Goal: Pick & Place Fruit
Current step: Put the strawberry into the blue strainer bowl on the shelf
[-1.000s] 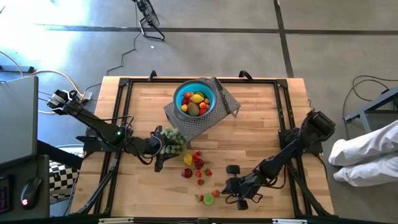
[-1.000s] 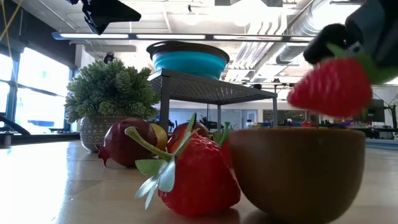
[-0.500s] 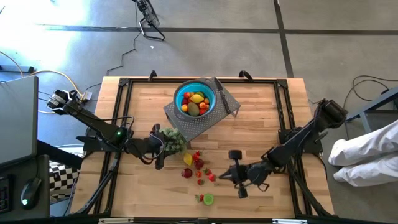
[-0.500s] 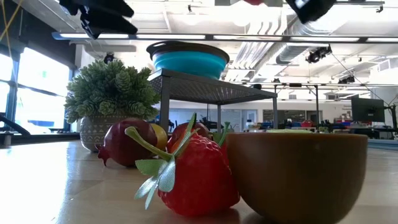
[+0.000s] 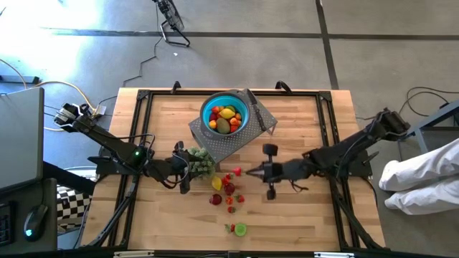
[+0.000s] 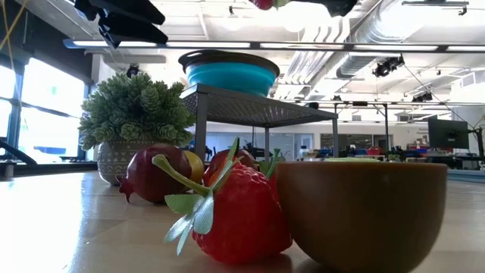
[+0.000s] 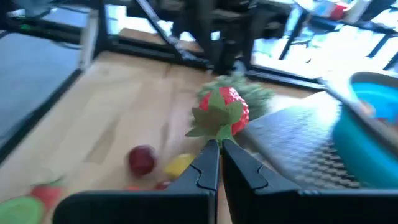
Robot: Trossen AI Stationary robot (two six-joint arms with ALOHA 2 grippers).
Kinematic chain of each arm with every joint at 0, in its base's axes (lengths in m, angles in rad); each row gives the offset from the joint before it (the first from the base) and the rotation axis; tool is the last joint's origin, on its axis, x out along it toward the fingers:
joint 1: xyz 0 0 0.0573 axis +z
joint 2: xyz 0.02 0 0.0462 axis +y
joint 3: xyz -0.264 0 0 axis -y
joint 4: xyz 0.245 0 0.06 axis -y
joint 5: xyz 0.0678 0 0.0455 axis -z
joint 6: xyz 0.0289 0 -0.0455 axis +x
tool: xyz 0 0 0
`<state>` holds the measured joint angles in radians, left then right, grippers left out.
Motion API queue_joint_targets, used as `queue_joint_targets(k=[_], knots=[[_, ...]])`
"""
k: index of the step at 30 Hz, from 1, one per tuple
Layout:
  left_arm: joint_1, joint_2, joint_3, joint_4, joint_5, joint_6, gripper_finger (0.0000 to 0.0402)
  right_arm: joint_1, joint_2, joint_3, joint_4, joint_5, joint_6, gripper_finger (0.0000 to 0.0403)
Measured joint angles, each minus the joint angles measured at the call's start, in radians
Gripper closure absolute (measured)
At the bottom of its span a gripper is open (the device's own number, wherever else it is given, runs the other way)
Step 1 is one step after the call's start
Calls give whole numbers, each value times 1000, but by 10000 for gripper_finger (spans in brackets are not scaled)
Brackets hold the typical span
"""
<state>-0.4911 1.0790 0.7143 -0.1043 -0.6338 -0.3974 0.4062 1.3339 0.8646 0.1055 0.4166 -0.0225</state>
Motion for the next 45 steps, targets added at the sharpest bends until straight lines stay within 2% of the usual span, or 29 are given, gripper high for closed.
queue_joint_targets(k=[10,14,16,30,38,45], knots=[[0,0,0,-4,0,8,184,-155,-16,8,53,-3,-130,399],[0,0,0,-4,1,9,184,-224,-16,73,45,-76,-187,399],[0,0,0,-5,1,9,184,-257,-16,117,4,-110,-192,399],[0,0,0,-60,-3,11,184,-452,-2,316,-282,-118,-185,399],[0,0,0,-56,-5,60,184,-557,82,404,-320,-266,-200,399],[0,0,0,-56,-6,59,184,-618,171,485,-493,-302,-218,399]])
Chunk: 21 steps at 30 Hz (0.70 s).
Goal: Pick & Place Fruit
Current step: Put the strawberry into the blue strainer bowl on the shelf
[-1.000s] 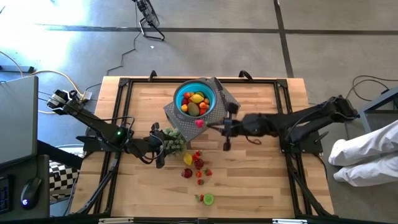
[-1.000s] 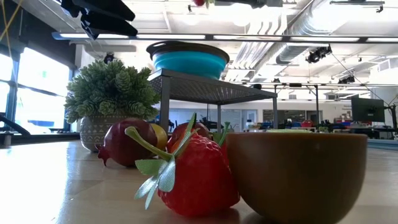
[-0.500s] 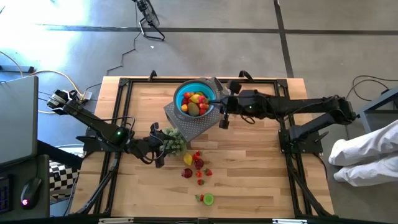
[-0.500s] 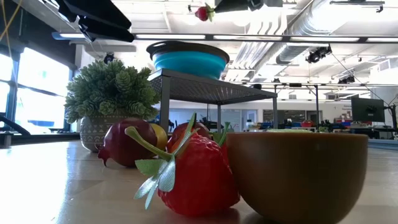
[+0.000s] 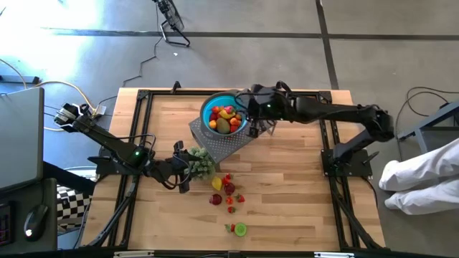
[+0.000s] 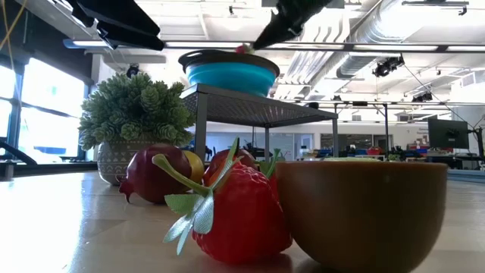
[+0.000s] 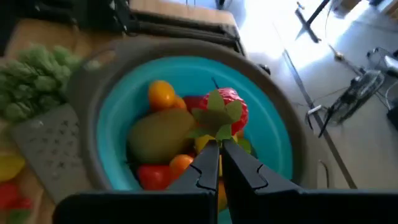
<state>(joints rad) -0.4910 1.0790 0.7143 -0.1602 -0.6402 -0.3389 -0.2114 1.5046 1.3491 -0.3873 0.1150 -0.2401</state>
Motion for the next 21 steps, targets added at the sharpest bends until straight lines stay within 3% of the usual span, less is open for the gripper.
queue_joint_targets(k=[12,21], knots=[[0,0,0,1,-1,-6,184,-12,21,13,-168,6,4,399],[0,0,0,0,-1,-6,184,-11,21,13,-136,-7,1,383]])
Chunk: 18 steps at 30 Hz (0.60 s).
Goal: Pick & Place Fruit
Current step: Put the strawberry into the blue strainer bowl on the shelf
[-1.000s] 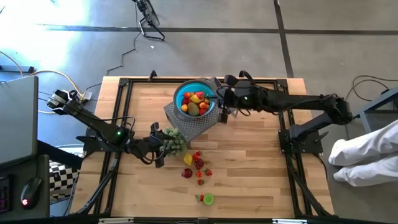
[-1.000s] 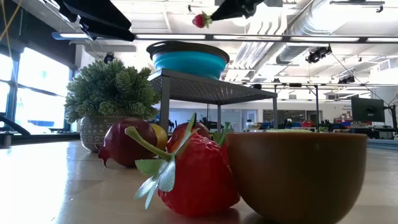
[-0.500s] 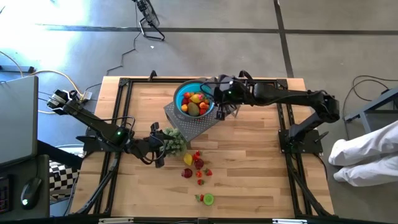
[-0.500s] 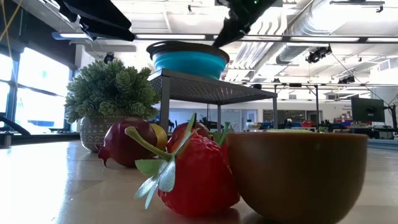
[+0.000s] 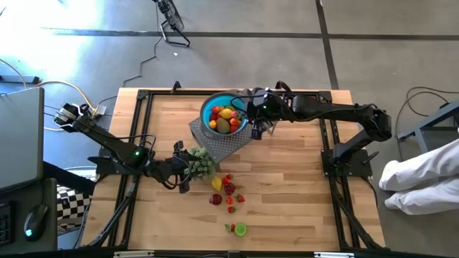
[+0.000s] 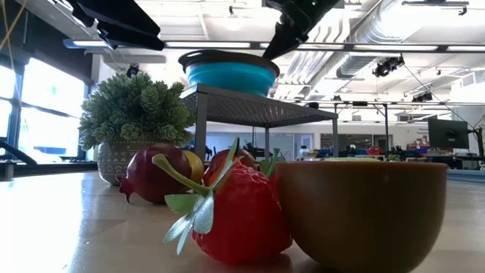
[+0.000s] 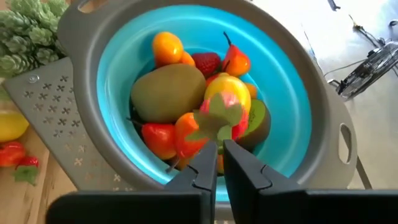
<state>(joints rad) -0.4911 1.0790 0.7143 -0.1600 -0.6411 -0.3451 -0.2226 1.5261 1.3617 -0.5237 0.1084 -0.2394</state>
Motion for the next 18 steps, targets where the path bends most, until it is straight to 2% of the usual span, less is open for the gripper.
queue_joint_targets(k=[11,14,18], knots=[[0,0,0,0,0,0,184,0,-6,-1,24,1,3,291],[0,0,0,0,0,0,184,14,-20,-1,32,-6,6,296],[0,0,0,1,0,0,184,54,-52,-1,28,-9,6,324]])
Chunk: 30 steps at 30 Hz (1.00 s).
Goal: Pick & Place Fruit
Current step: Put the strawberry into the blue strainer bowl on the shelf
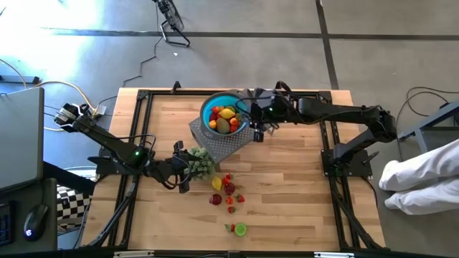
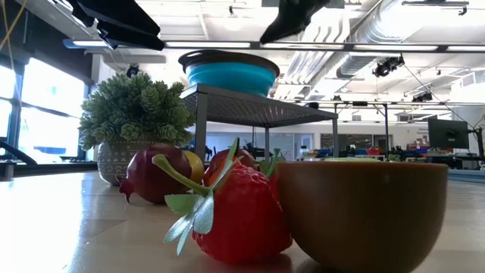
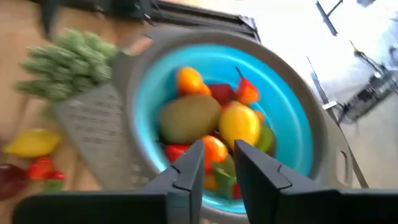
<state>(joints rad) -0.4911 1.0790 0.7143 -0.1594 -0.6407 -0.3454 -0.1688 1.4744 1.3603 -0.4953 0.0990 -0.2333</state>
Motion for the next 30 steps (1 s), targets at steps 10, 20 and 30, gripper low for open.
queue_joint_targets(k=[10,20,30], knots=[[0,0,0,2,0,0,184,153,-57,0,-71,3,42,396],[0,0,0,8,1,0,184,340,-59,-38,-123,7,183,400],[0,0,0,10,68,-11,184,552,-58,-159,25,173,368,400]])
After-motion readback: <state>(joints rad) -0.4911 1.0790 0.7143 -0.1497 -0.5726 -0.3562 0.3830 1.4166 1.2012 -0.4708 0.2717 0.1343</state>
